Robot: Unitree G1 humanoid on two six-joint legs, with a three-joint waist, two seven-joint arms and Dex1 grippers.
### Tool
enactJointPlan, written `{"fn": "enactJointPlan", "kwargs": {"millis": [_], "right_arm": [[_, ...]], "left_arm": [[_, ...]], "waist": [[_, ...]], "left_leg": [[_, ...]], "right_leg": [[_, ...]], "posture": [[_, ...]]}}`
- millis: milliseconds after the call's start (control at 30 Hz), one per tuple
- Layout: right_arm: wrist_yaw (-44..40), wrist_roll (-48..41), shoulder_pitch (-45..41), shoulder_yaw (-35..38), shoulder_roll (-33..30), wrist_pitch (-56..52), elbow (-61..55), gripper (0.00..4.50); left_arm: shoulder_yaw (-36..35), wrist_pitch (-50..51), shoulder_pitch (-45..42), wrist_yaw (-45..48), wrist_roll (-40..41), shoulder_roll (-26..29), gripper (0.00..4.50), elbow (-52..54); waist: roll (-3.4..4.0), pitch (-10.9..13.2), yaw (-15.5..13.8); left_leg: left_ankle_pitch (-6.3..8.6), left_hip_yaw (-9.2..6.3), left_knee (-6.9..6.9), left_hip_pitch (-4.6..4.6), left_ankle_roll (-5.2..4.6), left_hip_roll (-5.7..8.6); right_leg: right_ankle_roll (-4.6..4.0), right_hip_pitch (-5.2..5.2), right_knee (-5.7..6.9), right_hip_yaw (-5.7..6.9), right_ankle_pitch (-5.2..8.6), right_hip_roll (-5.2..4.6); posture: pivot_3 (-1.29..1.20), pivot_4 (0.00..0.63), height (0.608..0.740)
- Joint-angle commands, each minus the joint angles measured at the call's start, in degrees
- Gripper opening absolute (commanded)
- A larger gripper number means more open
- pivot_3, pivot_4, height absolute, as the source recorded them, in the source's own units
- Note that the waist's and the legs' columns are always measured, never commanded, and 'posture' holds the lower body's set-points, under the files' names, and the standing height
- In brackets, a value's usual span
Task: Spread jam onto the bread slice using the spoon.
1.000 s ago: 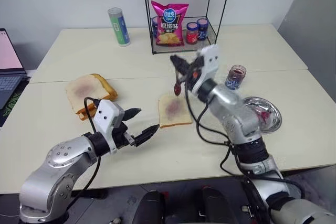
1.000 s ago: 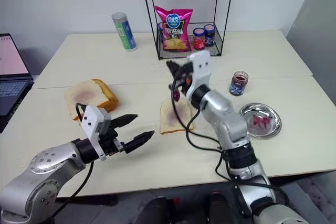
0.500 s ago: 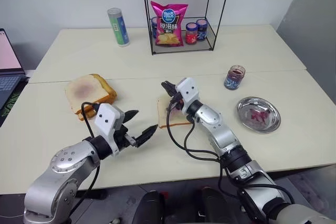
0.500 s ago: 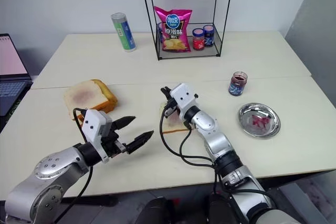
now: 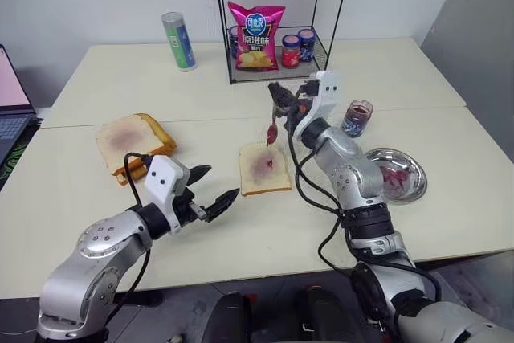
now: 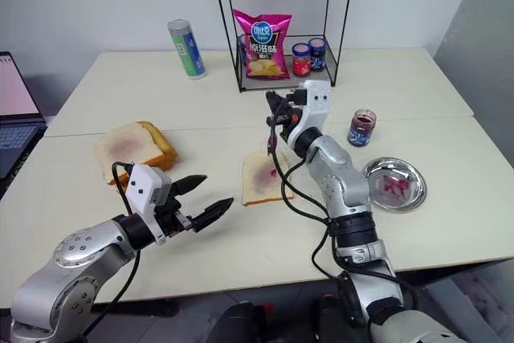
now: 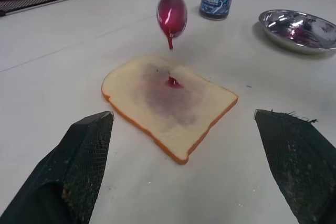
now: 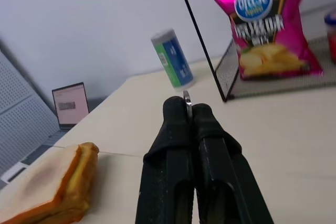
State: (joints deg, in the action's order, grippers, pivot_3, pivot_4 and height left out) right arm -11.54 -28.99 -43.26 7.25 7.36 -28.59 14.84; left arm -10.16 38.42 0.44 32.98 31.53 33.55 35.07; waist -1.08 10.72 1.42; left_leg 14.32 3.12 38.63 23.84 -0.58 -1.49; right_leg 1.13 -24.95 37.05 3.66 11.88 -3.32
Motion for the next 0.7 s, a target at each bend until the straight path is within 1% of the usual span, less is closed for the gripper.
{"fn": "enactJointPlan", "kwargs": {"millis": [33, 133, 333, 467, 600, 700], "right_arm": [[2.23, -3.21, 0.17, 3.72, 2.43, -0.42, 2.81, 0.08], [3.99, -4.33, -0.49, 6.06, 3.21, 1.17, 6.45, 0.08], [2.35, 0.49, -0.45, 3.68, 1.21, 6.73, 10.39, 0.08], [1.13, 3.17, -0.33, 2.36, -1.3, 9.54, 8.96, 0.08], [1.35, 2.43, -1.99, 3.71, -2.32, 9.23, 7.93, 0.08], [1.97, 0.29, -3.76, 4.62, -1.48, 7.44, 6.38, 0.08]], "left_arm": [[0.16, -0.94, -0.61, -0.26, 0.1, 0.08, 4.5, 0.94], [0.43, -0.81, -1.14, -0.42, 0.16, 0.03, 4.5, 0.83], [0.97, -0.81, -2.29, -0.36, 0.15, 0.15, 4.5, 0.16], [1.01, -0.96, -2.68, 0.03, 0.07, 0.39, 4.5, -0.28], [1.36, -1.1, -3.85, 0.44, -0.17, 0.48, 4.5, -1.27], [1.27, -1.37, -4.2, 0.85, -0.27, 0.67, 4.5, -1.88]], "waist": [[0.01, 0.0, -0.03], [0.01, 0.0, -0.05], [0.01, 0.0, 0.15], [0.01, 0.0, 0.15], [0.01, 0.0, 0.0], [0.01, 0.0, 0.06]], "left_leg": [[0.0, 0.0, 0.0, 0.0, 0.0, 0.0], [0.01, 0.02, 0.0, 0.02, 0.01, 0.0], [0.01, 0.09, -0.02, 0.01, 0.01, -0.09], [0.01, 0.09, -0.04, 0.02, 0.01, -0.11], [0.01, 0.1, -0.03, 0.02, 0.02, -0.1], [0.01, 0.12, -0.02, 0.03, 0.02, -0.1]], "right_leg": [[0.0, -0.01, -0.01, 0.0, 0.0, 0.01], [-0.01, -0.03, -0.03, -0.02, 0.0, 0.01], [-0.01, -0.08, -0.02, -0.09, -0.01, 0.12], [-0.01, -0.1, -0.02, -0.09, -0.01, 0.15], [-0.02, -0.1, -0.02, -0.09, -0.01, 0.15], [-0.02, -0.11, -0.02, -0.09, -0.01, 0.14]], "posture": [[0.0, 0.15, 0.74], [0.0, 0.15, 0.74], [0.0, 0.15, 0.74], [0.0, 0.15, 0.74], [0.0, 0.15, 0.74], [0.0, 0.15, 0.74]]}}
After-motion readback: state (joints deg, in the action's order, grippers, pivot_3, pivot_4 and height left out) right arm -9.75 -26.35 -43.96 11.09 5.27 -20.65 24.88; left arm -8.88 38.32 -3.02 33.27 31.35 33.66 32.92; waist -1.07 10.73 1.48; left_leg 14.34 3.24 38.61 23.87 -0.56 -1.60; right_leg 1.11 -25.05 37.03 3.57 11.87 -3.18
